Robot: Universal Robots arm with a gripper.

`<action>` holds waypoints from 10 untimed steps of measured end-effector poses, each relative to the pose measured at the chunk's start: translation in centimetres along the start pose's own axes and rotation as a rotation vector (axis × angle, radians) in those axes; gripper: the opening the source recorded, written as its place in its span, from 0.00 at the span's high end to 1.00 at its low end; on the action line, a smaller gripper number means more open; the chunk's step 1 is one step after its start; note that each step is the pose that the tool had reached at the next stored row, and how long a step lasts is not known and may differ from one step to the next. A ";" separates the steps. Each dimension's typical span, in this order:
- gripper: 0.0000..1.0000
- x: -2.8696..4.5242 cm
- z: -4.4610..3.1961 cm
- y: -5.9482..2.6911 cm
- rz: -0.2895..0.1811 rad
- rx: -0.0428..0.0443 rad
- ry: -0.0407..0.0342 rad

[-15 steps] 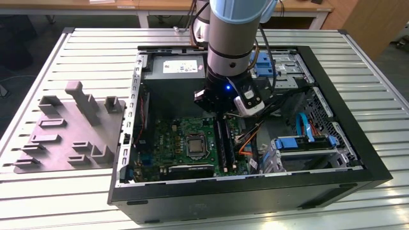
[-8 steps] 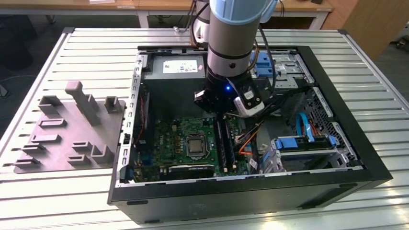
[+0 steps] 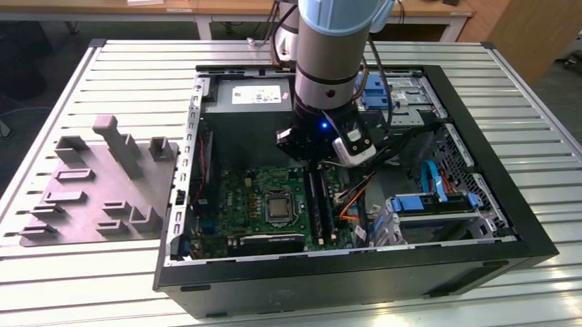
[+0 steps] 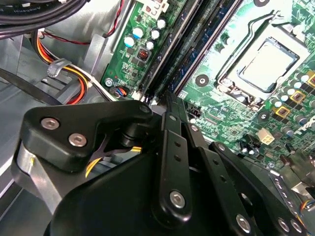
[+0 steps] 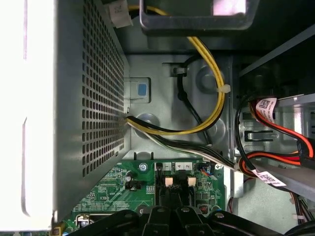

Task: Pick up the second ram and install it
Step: 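Press down the second ram until it locks into place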

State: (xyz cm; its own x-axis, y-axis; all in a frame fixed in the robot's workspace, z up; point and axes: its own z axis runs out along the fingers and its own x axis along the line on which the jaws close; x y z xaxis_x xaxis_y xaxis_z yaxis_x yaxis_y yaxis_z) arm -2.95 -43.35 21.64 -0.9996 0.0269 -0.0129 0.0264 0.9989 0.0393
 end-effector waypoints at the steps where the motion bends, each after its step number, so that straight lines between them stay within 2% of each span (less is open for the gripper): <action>1: 0.90 0.00 -0.07 0.01 0.000 -0.0004 -0.0002; 3: 0.90 -0.02 -0.46 0.05 0.000 -0.0023 -0.0008; 5: 0.90 -0.02 -1.11 0.05 0.000 -0.0005 -0.0002; 10: 0.90 -0.03 -2.20 0.09 0.000 -0.0003 -0.0001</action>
State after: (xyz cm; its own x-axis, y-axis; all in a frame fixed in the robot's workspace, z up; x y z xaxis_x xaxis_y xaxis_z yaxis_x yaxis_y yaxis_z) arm -2.95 -43.35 23.84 -0.9996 0.0270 -0.0130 0.0264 0.9989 0.0396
